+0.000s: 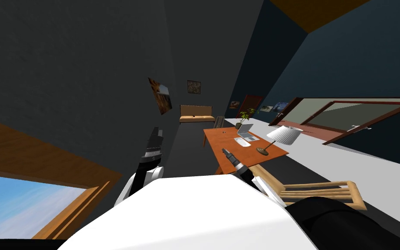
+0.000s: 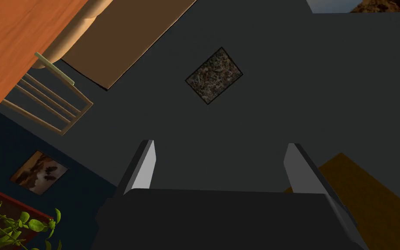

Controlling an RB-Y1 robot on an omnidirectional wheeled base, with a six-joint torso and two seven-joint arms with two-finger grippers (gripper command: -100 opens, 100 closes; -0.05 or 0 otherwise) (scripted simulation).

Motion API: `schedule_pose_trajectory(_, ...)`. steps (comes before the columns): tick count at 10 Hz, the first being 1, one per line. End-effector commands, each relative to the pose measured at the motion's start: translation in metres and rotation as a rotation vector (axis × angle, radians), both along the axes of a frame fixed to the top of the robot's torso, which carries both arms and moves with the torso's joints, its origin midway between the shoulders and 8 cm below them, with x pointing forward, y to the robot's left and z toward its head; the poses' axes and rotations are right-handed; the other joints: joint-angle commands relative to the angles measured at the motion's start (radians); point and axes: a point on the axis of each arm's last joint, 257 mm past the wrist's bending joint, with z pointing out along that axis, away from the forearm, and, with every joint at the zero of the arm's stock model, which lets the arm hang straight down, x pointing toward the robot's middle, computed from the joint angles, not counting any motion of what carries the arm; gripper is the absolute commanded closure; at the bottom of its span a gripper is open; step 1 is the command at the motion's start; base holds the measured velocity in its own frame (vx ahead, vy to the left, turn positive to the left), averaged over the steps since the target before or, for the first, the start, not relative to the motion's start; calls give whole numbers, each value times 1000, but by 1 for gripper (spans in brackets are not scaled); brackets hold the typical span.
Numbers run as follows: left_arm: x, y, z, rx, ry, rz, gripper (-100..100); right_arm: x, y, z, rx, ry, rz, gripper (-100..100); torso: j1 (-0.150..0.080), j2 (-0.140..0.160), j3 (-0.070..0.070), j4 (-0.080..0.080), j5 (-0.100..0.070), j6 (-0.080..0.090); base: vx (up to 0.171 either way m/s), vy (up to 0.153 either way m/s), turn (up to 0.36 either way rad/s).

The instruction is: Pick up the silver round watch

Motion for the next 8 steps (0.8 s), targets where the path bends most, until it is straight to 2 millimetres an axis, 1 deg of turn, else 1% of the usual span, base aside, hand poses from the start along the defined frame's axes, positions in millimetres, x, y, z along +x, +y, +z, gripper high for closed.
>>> schedule_pose_trajectory(1,0,0,0,0,0,0,0,-3,-11,-20,-39,45,-6,-100,0,0,0,0,0,0,141,51,-8)
schedule_pose_trajectory(2,0,0,0,0,0,0,0,-12,-23,-43,-81,105,-18,-100,0,0,0,0,0,0,151,57,-9)
schedule_pose_trajectory(3,0,0,0,0,0,0,0,-20,-35,-62,-116,155,-28,-100,0,0,0,0,0,0,210,53,-32)
schedule_pose_trajectory(4,0,0,0,0,0,0,0,-22,-36,-69,-135,171,-26,-100,0,-3,-2,-1,0,0,160,43,-8)
schedule_pose_trajectory(5,0,0,0,0,0,0,0,-34,-50,-91,-175,232,-38,-100,0,-2,-1,-1,0,0,173,40,-20)
schedule_pose_trajectory(6,0,0,0,0,0,0,0,-35,-50,-93,-183,235,-35,-100,-1,-2,-1,-1,0,0,141,19,-18)
schedule_pose_trajectory(7,0,0,0,0,0,0,0,-47,-62,-112,-228,292,-42,-100,-2,0,0,0,0,0,136,31,-27)
schedule_pose_trajectory(8,0,0,0,0,0,0,0,-49,-64,-115,-230,300,-44,-100,-1,0,0,0,0,0,127,32,-22)
